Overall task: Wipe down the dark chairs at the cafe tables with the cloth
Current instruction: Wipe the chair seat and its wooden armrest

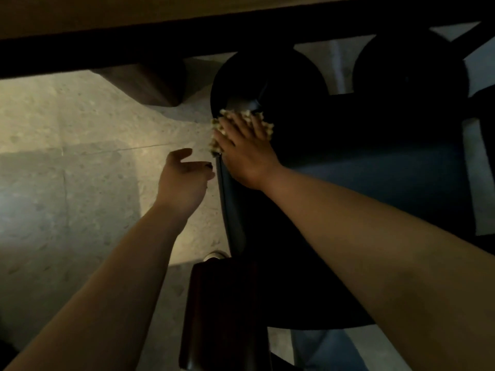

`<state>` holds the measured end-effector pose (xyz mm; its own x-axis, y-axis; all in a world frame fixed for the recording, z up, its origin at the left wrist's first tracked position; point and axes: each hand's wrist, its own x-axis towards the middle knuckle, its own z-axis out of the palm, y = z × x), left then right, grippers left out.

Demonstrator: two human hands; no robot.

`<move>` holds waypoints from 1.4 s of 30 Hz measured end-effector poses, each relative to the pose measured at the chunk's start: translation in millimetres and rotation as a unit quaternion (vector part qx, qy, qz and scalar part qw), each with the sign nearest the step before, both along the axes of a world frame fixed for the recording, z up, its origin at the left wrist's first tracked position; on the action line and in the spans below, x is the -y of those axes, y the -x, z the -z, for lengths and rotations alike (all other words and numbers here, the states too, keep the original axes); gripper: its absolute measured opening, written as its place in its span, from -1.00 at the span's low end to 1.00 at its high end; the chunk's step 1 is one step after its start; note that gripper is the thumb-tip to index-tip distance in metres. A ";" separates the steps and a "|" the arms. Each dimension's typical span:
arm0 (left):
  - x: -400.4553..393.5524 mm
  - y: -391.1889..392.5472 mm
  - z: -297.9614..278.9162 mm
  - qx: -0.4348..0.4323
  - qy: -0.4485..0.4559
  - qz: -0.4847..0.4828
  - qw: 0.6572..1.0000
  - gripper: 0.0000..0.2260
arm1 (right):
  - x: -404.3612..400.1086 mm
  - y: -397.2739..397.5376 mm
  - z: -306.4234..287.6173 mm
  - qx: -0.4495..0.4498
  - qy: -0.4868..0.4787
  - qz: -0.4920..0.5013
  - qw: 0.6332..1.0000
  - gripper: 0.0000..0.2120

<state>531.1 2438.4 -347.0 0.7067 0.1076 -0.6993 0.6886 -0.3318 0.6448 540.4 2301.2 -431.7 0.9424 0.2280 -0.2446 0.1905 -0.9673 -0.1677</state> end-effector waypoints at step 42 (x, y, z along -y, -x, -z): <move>153.7 21.8 59.1 0.154 -0.311 0.648 0.678 0.27 | 316.1 90.4 3.4 0.055 -0.025 0.545 0.836 -0.47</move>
<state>509.3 2284.7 -406.0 0.5923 -0.5363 -0.6013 -0.5761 -0.8036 0.1492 450.0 1985.1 -435.2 0.6126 -0.7745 -0.1576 -0.7832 -0.5682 -0.2525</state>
